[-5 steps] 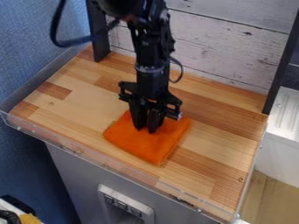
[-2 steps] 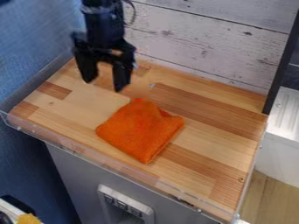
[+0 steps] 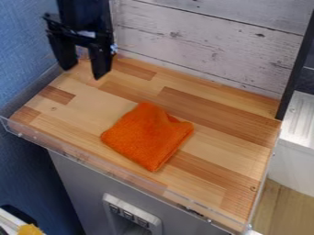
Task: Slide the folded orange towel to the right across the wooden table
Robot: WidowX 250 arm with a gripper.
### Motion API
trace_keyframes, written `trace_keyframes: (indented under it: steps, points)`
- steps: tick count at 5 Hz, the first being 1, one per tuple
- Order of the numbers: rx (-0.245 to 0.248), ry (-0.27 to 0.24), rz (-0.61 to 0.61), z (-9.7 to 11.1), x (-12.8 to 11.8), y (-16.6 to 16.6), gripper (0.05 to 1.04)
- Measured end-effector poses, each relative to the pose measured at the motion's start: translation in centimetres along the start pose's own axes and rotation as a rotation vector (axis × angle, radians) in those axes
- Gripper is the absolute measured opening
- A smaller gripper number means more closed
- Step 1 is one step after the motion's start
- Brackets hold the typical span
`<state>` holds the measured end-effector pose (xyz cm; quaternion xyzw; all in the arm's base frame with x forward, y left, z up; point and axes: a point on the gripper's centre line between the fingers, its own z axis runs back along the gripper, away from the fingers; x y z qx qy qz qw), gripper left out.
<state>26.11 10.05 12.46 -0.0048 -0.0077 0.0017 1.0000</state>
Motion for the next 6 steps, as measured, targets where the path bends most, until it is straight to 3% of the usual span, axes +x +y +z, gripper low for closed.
trace_keyframes:
  steps: [2, 6]
  points:
    - [0.016, -0.027, -0.006, 1.2, -0.8, 0.9, 0.999]
    - [0.013, 0.019, 0.006, 1.6, -0.6, 2.8, 0.996]
